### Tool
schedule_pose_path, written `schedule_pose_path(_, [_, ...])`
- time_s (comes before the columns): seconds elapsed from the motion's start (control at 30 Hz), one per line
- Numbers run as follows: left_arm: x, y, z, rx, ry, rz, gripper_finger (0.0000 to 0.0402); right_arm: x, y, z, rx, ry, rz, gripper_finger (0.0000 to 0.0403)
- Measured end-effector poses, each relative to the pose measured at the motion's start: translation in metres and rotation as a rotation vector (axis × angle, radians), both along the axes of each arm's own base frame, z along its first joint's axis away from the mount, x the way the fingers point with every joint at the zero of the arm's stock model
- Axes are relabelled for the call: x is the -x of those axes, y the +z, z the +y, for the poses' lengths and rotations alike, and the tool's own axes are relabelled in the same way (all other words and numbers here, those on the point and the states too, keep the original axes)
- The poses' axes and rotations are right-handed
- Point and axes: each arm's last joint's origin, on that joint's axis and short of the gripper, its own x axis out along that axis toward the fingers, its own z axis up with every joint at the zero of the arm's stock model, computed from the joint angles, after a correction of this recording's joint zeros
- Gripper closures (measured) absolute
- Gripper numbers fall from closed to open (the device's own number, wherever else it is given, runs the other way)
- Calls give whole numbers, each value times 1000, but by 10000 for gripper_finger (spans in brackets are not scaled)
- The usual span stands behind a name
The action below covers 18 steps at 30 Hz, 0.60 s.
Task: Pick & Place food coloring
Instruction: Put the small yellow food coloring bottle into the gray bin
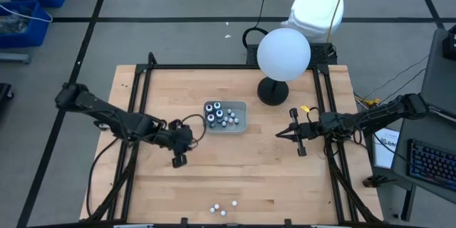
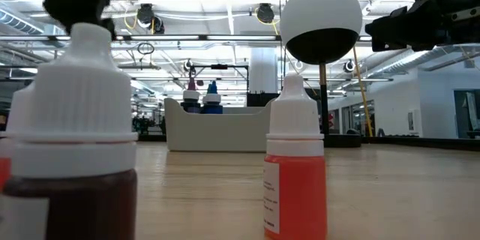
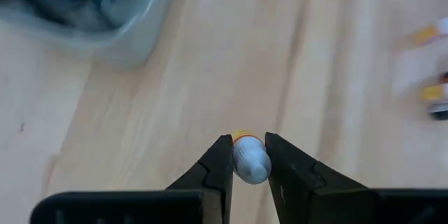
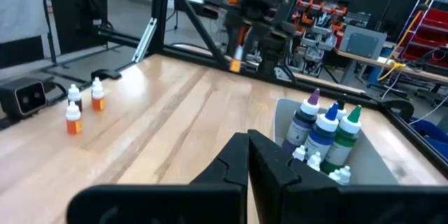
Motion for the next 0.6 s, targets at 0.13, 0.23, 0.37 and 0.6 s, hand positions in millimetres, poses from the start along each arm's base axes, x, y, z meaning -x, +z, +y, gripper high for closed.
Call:
schedule_pose_path(0.13, [5, -15, 15, 29, 62, 57, 327, 0, 0, 0, 8, -3, -1, 403])
schedule_pose_path(0.23, [2, -13, 23, 71, 95, 61, 327, 0, 0, -1, -3, -46, 1, 403])
schedule_pose_path(0.37, [-8, 4, 31, 68, 75, 15, 327, -1, -1, -4, -31, -148, 8, 403])
schedule_pose_path(0.6, [-39, 44, 45, 2, 33, -50, 326, -2, -3, -6, -59, -210, 23, 403])
